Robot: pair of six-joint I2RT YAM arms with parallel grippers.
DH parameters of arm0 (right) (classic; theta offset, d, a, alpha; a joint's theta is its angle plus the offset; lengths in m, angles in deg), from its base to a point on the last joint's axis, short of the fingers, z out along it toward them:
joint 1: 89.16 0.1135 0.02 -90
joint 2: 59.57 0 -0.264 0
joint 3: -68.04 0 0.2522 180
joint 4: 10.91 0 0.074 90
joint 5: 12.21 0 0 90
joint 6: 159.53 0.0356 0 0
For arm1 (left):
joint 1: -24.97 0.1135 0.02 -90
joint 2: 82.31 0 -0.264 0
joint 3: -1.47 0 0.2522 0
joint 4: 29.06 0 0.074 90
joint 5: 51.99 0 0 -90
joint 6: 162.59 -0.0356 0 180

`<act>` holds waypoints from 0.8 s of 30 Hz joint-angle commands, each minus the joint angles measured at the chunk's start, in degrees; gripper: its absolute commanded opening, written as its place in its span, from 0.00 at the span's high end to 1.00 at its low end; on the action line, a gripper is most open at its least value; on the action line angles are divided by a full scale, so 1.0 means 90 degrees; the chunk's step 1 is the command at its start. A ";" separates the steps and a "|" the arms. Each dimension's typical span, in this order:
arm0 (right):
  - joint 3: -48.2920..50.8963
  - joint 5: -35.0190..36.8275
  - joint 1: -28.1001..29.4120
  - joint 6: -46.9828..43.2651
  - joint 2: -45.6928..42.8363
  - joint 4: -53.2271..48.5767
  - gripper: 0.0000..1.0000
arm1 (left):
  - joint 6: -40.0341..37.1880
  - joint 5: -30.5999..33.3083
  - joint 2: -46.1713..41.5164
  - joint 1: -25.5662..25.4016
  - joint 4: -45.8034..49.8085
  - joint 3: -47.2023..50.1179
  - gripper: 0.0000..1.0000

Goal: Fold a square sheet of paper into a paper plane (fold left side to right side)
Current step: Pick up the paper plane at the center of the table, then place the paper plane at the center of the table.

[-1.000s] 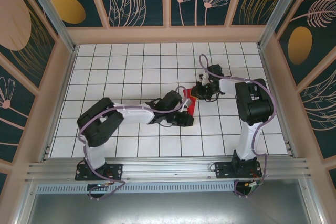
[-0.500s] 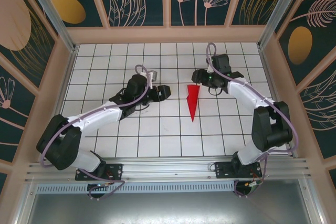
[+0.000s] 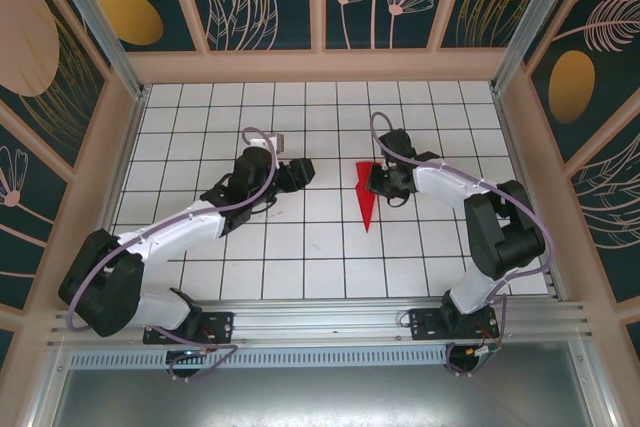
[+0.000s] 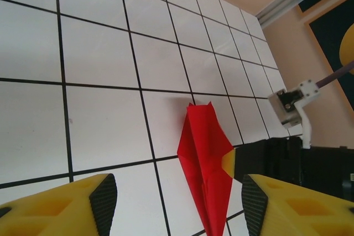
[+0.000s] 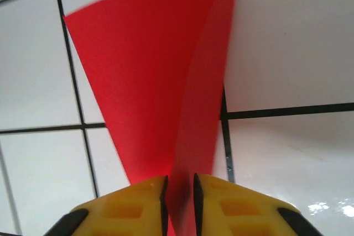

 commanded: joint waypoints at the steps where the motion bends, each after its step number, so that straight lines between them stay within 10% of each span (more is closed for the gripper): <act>1: -0.0356 0.0306 0.0157 -0.0021 -0.0012 -0.0325 1.00 | -0.0204 0.0341 -0.0292 0.0035 0.0044 0.0076 0.35; 12: -0.0224 -0.1901 0.0444 -0.0084 -0.0949 0.1145 1.00 | -0.0378 0.1067 -0.1099 0.0040 0.0261 0.0355 0.34; 24: 0.1202 -0.1968 -0.0123 0.0124 -0.0331 0.2281 0.96 | -0.0419 0.1127 -0.1234 0.0040 0.0362 0.0417 0.32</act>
